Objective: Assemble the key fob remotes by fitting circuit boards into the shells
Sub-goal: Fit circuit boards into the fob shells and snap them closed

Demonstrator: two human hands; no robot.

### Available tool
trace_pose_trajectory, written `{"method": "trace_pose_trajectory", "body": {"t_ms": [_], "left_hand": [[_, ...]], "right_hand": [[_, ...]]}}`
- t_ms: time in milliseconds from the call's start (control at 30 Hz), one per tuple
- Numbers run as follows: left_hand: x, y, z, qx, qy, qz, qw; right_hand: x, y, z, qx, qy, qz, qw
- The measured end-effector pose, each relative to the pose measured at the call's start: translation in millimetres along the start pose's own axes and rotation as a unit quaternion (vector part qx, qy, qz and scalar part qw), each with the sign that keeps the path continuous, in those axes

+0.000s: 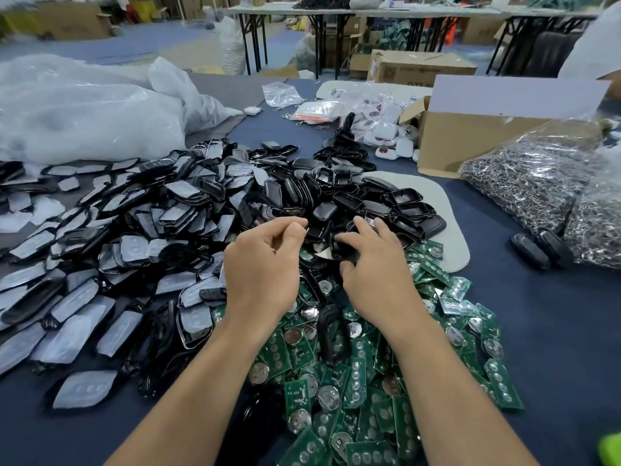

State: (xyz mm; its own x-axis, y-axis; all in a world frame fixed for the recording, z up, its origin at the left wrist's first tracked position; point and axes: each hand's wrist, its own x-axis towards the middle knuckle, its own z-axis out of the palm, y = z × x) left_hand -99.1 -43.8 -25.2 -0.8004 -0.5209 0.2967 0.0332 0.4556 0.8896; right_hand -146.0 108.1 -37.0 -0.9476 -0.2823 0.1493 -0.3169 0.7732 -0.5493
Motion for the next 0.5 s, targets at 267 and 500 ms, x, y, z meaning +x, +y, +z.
{"method": "trace_pose_trajectory", "body": {"t_ms": [267, 500], "left_hand": [[-5, 4, -2, 0.021, -0.075, 0.048, 0.996], [-12, 2, 3, 0.054, -0.132, 0.112, 0.983]], "right_hand": [[-7, -9, -11, 0.338, 0.183, 0.066, 0.921], [-20, -16, -17, 0.457, 0.028, 0.044, 0.888]]}}
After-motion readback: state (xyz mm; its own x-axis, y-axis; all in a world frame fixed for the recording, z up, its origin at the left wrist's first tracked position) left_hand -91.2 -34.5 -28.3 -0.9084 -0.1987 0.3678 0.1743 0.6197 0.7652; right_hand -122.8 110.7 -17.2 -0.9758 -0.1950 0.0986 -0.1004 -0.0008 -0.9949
